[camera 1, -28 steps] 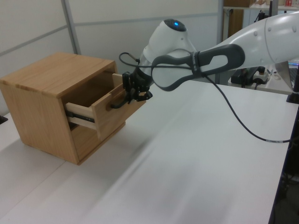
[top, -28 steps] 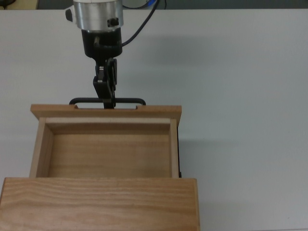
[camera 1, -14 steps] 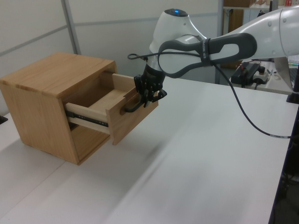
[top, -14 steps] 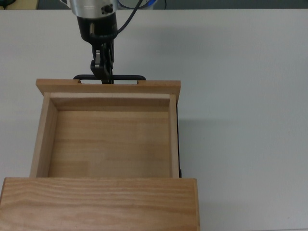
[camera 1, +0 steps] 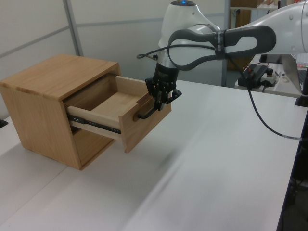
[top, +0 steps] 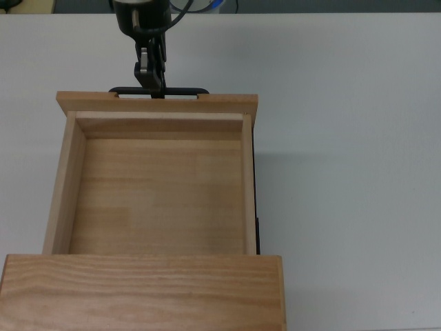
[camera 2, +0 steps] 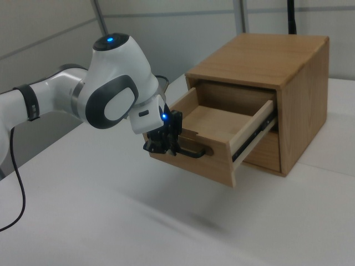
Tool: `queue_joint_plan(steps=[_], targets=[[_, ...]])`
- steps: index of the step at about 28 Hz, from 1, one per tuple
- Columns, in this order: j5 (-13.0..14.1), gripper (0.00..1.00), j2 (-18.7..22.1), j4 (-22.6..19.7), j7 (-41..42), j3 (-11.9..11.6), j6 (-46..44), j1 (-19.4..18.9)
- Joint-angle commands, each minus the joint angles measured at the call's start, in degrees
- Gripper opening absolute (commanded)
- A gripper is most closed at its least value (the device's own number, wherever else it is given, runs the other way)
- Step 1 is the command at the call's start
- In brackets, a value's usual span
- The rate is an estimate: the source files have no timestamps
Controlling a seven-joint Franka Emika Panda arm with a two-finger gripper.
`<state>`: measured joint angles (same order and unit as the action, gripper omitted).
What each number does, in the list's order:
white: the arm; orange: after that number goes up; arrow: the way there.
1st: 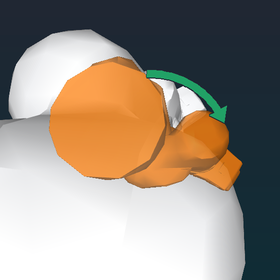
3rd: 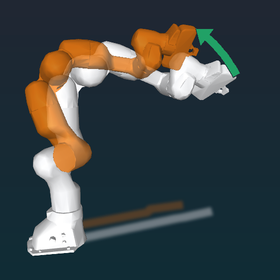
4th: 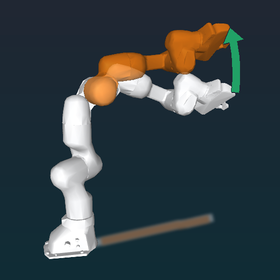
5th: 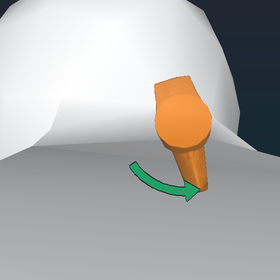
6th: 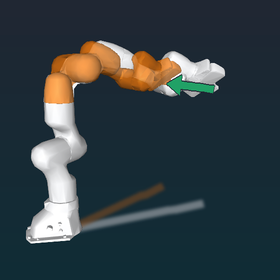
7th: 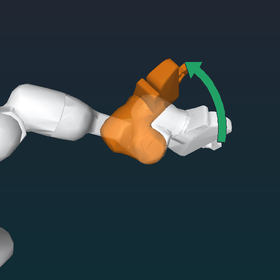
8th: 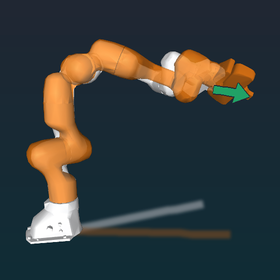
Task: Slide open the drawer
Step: 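Pull the handle outward, sliding the upper drawer out of the cabinet, then open the gripper, release the handle and lift away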
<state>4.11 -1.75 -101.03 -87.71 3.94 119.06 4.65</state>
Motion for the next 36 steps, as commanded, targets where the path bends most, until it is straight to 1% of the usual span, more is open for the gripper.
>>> queue_joint_plan(steps=[1,3,5,6,7,8,9,13,19,23,24,28,29,30,34,35,36], targets=[[-0.3,0.01,1.9,0.3,-0.4,-0.1,-3.0,0.8],[-0.3,0.11,1.9,0.7,-0.4,-0.2,-4.2,1.2],[-0.3,0.26,2.1,1.6,-0.1,-0.2,-5.0,1.2],[-0.3,0.36,2.1,2.0,0.0,-0.2,-5.3,1.3],[-0.3,0.50,2.1,2.3,0.0,-0.2,-5.8,1.3],[-0.4,0.70,2.1,2.8,0.1,-0.2,-6.3,1.3],[-0.3,1.00,2.1,3.5,0.0,-0.2,-7.3,1.5],[-0.3,1.00,2.2,4.5,0.0,-0.2,-8.6,1.9],[-0.4,1.00,2.8,4.7,0.6,-0.2,-11.7,1.9],[-0.4,1.00,3.6,4.9,7.8,0.0,-16.0,1.8],[-0.4,1.00,3.6,5.7,11.5,0.2,-18.7,1.7],[-0.4,1.00,3.5,6.8,20.4,0.4,-24.0,1.6],[-0.4,1.00,3.5,6.9,23.2,0.5,-24.9,1.5],[-0.4,1.00,3.6,6.9,29.1,0.5,-26.5,1.4],[-0.4,1.00,3.4,6.8,40.2,0.5,-27.6,1.3],[-0.4,1.00,3.3,6.8,44.4,0.5,-27.6,1.3],[-0.4,1.00,3.3,6.8,46.3,0.5,-27.6,1.3]])
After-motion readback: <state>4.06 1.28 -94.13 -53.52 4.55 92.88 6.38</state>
